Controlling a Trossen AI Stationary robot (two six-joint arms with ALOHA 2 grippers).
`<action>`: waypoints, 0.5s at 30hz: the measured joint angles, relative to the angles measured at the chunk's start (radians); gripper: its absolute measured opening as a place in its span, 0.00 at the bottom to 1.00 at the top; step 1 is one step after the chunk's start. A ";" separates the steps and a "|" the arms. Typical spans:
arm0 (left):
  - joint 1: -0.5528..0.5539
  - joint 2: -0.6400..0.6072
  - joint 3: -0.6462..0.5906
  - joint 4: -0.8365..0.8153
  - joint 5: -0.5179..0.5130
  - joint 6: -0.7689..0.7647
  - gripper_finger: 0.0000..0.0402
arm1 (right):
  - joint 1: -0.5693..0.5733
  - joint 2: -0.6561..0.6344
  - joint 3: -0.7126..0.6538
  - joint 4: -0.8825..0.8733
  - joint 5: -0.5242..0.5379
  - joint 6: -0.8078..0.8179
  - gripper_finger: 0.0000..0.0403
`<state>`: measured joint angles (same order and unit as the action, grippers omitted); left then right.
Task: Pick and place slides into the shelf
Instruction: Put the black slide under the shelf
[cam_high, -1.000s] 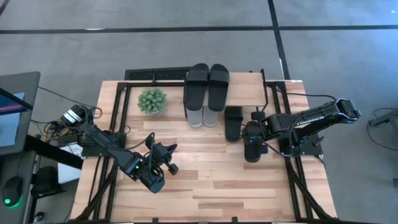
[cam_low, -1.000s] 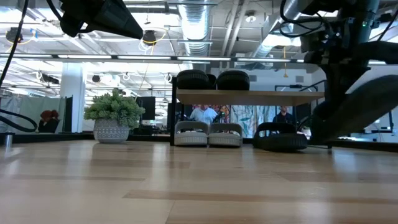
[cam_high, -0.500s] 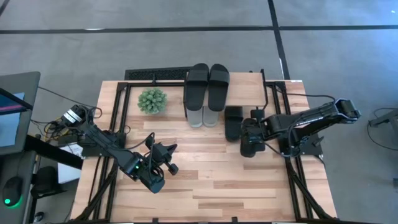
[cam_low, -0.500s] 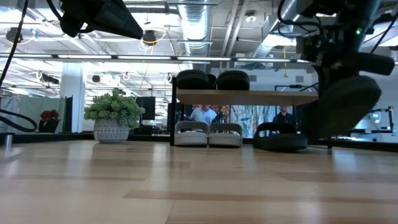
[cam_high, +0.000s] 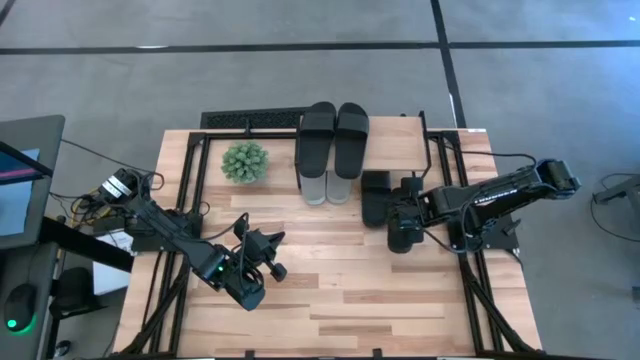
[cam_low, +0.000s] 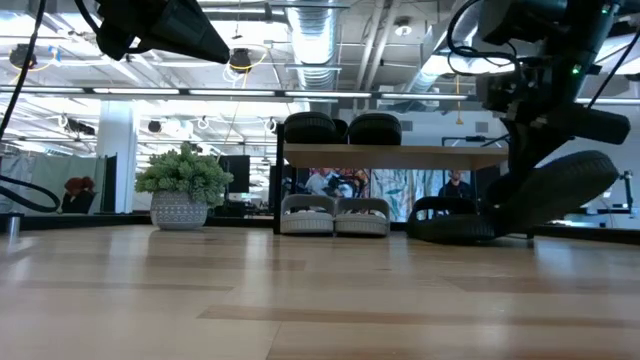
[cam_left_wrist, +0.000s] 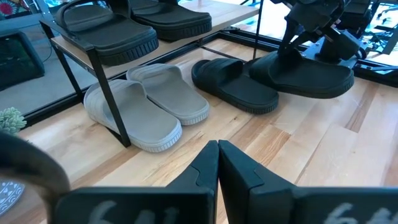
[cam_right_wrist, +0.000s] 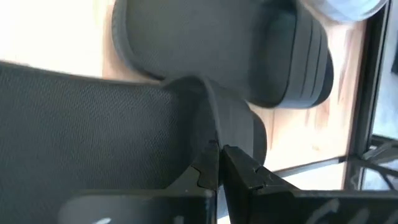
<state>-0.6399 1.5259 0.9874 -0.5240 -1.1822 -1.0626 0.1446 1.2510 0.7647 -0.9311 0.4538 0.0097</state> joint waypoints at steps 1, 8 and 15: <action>0.000 0.000 0.000 0.000 0.000 0.000 0.00 | -0.004 0.000 0.000 0.008 0.001 -0.012 0.00; 0.000 0.000 0.000 0.000 0.000 0.000 0.00 | -0.051 -0.001 0.000 0.054 0.001 -0.078 0.00; 0.000 0.000 0.000 0.000 0.000 -0.004 0.00 | -0.098 -0.002 0.002 0.071 -0.010 -0.138 0.00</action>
<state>-0.6396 1.5257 0.9874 -0.5240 -1.1819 -1.0664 0.0471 1.2488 0.7666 -0.8599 0.4435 -0.1281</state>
